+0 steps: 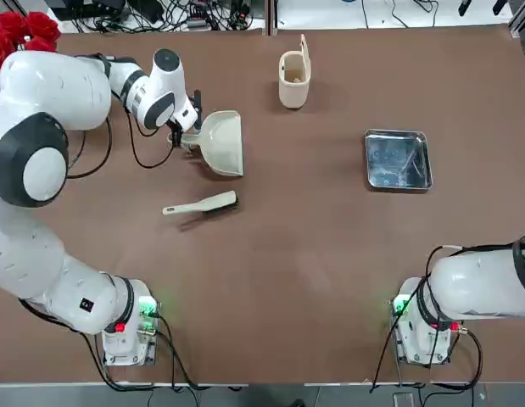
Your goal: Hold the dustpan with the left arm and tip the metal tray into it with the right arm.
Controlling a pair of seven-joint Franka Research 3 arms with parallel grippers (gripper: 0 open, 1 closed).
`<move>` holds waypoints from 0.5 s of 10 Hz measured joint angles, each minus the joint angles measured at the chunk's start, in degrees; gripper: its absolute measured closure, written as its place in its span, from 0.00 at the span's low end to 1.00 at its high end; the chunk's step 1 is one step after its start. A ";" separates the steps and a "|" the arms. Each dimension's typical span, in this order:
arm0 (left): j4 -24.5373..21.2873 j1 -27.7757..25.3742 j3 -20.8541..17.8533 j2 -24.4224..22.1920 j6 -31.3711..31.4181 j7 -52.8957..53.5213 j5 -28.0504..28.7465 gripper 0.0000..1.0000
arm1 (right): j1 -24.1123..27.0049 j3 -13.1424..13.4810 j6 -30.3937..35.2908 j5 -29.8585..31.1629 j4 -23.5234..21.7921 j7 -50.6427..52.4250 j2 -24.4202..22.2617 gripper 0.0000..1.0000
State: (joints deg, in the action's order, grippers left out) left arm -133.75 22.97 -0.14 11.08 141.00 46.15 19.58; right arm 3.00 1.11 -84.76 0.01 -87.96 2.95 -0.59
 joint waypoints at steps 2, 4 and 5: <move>0.36 0.02 0.47 -1.47 -2.06 -1.00 0.00 0.29 | 0.00 0.00 -0.09 0.00 0.01 0.00 0.00 0.00; 0.99 -0.02 0.53 -6.07 -5.42 -3.52 -0.05 0.21 | 0.00 0.01 -0.09 0.00 0.01 0.00 0.00 0.00; 1.08 -0.07 0.51 -8.92 -7.52 -8.13 -0.09 0.18 | 0.00 0.03 -0.09 0.00 0.01 -0.01 0.00 0.00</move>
State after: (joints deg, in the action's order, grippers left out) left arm -132.67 22.91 0.37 2.15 133.48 38.02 19.49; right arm 3.00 1.14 -84.85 0.01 -87.96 2.94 -0.59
